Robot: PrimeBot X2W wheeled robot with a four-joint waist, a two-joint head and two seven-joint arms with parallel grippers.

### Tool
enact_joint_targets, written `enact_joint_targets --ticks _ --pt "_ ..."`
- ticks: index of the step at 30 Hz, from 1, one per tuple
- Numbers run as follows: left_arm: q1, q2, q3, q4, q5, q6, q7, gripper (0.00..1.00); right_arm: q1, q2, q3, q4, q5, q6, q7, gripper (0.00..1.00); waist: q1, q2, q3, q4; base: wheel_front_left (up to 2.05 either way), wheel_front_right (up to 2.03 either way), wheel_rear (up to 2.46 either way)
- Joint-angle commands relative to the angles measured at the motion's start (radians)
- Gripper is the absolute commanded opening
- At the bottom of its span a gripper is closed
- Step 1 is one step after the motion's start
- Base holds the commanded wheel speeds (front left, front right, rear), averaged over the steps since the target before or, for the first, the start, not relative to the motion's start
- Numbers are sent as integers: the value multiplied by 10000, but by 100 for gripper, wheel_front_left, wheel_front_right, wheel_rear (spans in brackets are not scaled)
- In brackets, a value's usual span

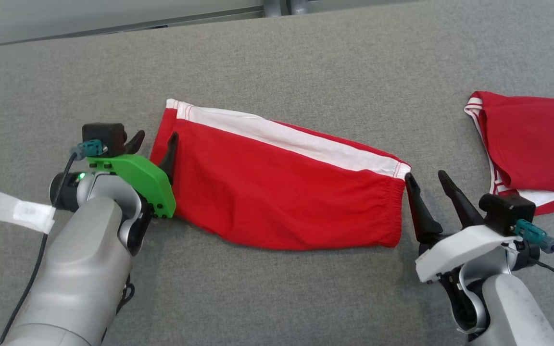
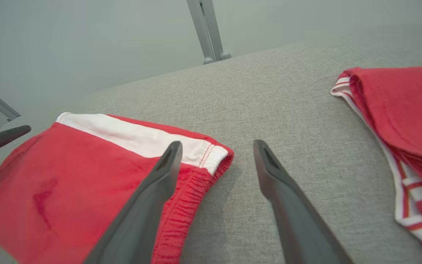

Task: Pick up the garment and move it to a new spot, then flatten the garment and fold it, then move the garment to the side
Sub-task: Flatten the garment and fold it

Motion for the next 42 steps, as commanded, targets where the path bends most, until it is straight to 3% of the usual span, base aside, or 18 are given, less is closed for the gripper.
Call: enact_joint_targets --ticks 1,12,20,25,26,27,28,42 --pt "237 91 30 -103 -107 -22 -41 100 233 -27 -134 -186 -58 -9 107 100 -1 109 -167 108 0 0 0" --pt "1456 450 275 -1042 -1470 -23 1079 100 1231 -25 -1364 -1637 -295 -9 605 100 -1 109 -517 -65 0 0 0" --pt "1533 766 194 -1077 -1452 340 1589 100 1291 -25 -1260 -2074 -103 -9 678 100 -1 109 -469 -385 0 0 0" --pt "1653 632 137 -1151 -1653 243 1886 100 1315 -27 -1172 -2162 -1 -9 650 100 -1 109 -461 -471 0 0 0" --pt "1689 619 113 -1188 -1671 244 1930 72 1318 -25 -1178 -2168 -3 -9 639 100 -1 109 -469 -468 0 0 0" --pt "1705 619 107 -1235 -1691 239 1905 29 1318 -27 -1191 -2181 -10 -9 621 100 -1 109 -478 -459 0 0 0" --pt "1716 610 106 -1289 -1704 228 1850 0 1310 -25 -1195 -2192 -18 -9 607 100 -1 109 -489 -446 0 0 0" --pt "3061 518 976 -2621 -2681 408 820 0 1368 -27 -1165 -2107 36 -9 497 100 -1 109 -843 185 0 0 0"
